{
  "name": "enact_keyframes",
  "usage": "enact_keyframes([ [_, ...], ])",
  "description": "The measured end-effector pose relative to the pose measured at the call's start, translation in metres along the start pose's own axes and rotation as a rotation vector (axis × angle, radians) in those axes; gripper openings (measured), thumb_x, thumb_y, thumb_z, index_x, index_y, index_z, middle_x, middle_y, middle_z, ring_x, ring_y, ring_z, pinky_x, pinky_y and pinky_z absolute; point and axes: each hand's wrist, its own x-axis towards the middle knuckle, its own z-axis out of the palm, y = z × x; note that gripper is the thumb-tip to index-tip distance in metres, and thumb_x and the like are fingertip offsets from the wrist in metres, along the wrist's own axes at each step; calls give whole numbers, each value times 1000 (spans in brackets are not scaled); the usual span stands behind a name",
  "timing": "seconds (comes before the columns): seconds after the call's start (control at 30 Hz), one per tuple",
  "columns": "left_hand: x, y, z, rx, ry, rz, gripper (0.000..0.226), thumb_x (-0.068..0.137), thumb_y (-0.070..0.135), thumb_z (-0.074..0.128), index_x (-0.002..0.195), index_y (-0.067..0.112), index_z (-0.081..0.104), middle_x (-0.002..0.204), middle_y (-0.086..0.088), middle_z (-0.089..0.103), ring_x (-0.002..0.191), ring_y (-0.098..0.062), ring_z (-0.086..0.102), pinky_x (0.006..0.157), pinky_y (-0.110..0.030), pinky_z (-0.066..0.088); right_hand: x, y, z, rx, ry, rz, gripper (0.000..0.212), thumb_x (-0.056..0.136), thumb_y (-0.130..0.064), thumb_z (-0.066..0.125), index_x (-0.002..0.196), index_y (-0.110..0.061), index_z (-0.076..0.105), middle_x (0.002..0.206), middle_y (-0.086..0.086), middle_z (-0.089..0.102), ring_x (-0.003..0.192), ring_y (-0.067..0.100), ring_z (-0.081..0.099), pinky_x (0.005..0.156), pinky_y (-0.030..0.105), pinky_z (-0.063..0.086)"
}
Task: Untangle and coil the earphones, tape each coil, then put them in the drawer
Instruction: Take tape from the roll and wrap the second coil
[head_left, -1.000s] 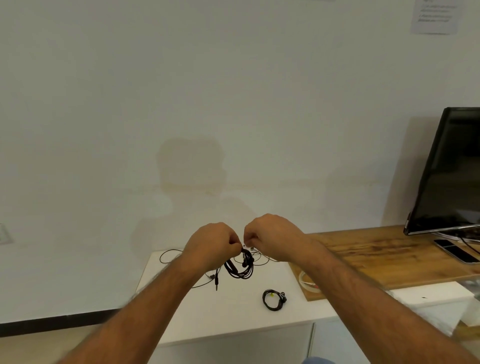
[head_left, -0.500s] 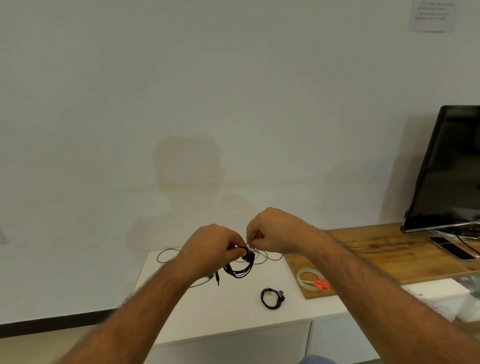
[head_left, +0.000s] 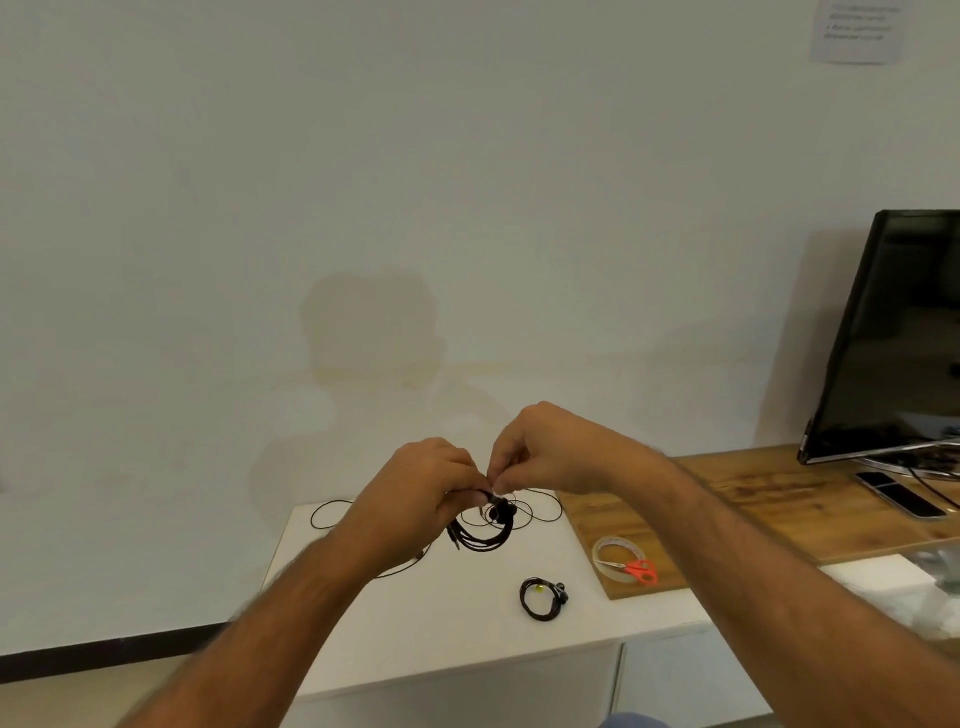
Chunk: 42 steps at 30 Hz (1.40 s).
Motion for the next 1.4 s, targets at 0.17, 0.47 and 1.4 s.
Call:
enact_keyframes([
  [0.17, 0, 8, -8, -6, 165, 128, 27, 91, 38, 52, 89, 21, 74, 81, 14, 67, 86, -4, 50, 77, -17, 37, -2, 0, -17, 326, -98, -13, 12, 78, -1, 77, 89, -6, 75, 81, 17, 74, 74, 17, 66, 82, 43, 54],
  [0.47, 2, 22, -20, -59, 293, 207, 43, 96, 44, 45, 87, 15, 75, 80, 6, 68, 86, -9, 54, 74, -22, 45, 0, 11, -19, 673, -258, -42, 17, 76, 1, 69, 77, -15, 74, 80, 8, 73, 76, 19, 69, 79, 29, 56],
  [1.4, -2, 24, -16, 68, 272, 7, 28, 90, 39, 50, 85, 23, 73, 73, 13, 62, 76, -4, 49, 74, -17, 33, 17, 35, 15, 1136, -361, -49, 18, 71, -24, 83, 78, -12, 72, 79, 7, 72, 82, 24, 72, 75, 36, 58],
])
